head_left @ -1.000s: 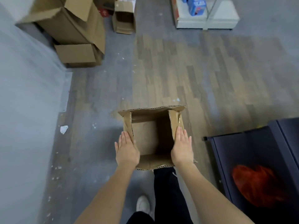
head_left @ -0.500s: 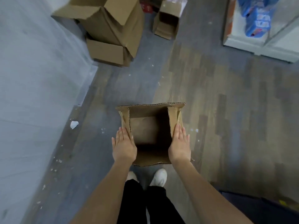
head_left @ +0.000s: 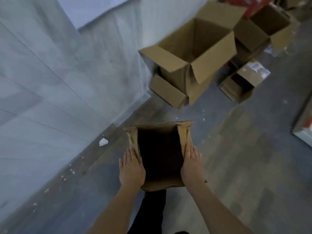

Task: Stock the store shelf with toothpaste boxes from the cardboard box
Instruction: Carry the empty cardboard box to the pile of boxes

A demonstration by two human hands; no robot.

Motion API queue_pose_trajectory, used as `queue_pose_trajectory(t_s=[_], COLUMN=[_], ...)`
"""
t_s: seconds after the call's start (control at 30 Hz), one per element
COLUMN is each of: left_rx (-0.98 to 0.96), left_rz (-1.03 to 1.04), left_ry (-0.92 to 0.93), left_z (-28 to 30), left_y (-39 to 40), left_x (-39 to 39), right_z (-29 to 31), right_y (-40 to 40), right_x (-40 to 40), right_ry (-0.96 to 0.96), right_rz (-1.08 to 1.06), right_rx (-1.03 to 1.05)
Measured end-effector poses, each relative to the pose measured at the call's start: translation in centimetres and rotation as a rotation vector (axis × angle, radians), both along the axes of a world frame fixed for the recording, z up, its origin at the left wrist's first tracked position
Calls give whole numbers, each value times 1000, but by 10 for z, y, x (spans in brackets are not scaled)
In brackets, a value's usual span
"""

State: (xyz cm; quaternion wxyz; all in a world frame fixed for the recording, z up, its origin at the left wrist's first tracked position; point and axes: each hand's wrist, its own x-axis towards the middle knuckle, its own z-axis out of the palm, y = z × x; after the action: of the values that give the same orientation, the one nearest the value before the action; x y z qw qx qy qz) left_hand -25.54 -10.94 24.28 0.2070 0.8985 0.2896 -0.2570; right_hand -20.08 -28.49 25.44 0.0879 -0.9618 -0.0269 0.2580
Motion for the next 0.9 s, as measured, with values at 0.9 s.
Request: queue_pose_trajectory(t_s=[0.9], left_rx=[-88], left_rz=[635], left_ry=[152], left_z=[-59], left_y=[85], left_x=[207], right_z=[-58], right_y=[154], right_x=[311], right_ry=[170], right_rz=[685], right_rx=[-47])
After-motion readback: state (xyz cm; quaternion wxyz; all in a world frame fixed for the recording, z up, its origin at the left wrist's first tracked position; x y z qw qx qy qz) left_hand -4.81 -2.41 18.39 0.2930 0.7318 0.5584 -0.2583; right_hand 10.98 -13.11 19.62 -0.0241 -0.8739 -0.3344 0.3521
